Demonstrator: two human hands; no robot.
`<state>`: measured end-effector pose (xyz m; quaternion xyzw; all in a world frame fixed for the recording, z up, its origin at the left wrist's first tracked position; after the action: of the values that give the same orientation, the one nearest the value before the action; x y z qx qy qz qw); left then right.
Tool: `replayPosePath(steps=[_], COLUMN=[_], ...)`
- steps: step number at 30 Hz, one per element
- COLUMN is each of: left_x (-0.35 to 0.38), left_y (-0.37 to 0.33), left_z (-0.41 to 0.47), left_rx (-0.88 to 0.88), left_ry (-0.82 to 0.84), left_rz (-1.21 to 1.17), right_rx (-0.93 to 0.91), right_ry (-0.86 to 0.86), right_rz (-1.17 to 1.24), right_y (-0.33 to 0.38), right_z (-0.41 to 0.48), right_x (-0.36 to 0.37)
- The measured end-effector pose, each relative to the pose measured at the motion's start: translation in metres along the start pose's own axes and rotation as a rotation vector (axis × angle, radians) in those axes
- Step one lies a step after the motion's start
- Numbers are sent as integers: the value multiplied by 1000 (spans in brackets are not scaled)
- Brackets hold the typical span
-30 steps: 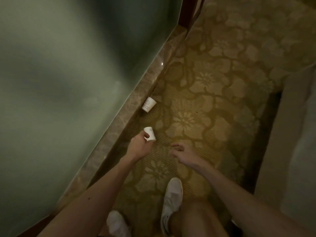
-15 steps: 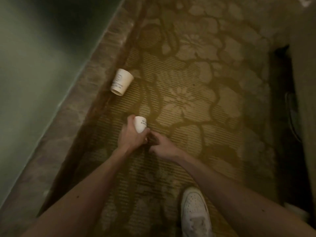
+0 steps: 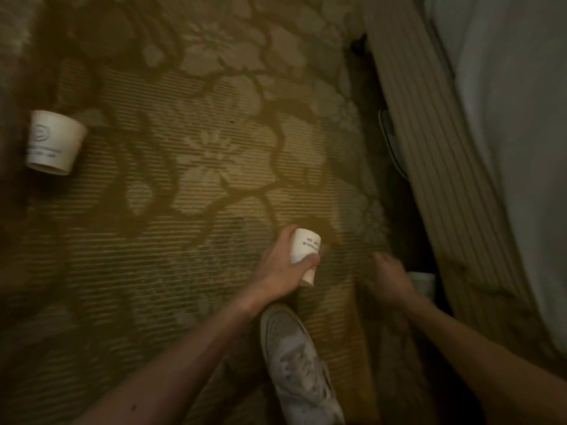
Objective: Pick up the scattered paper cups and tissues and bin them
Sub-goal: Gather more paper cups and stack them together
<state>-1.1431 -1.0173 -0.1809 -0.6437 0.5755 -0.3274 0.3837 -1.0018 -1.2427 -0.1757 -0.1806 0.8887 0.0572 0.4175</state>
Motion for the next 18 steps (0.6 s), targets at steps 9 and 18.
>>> replayPosePath(steps=[9, 18], left_x=[71, 68], left_y=[-4, 9], left_z=[34, 52], left_rx=[64, 17], left_ry=[160, 118], left_rz=[24, -73], right_rx=[130, 82], right_ry=[110, 79], right_rz=[-173, -410], right_y=[-96, -85], right_z=[25, 23], right_x=[11, 13])
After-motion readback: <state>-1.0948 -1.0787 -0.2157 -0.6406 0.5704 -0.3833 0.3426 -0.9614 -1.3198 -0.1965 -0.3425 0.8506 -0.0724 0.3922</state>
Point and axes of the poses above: each hand's wrist, its own z-axis towards the middle knuckle, its own x-axis out of the palm, y = z × x, the point moved 9 cm from there along z, towards the middle knuckle, and after that the axes turned 7 degrees about y, right-handed, at the moved point
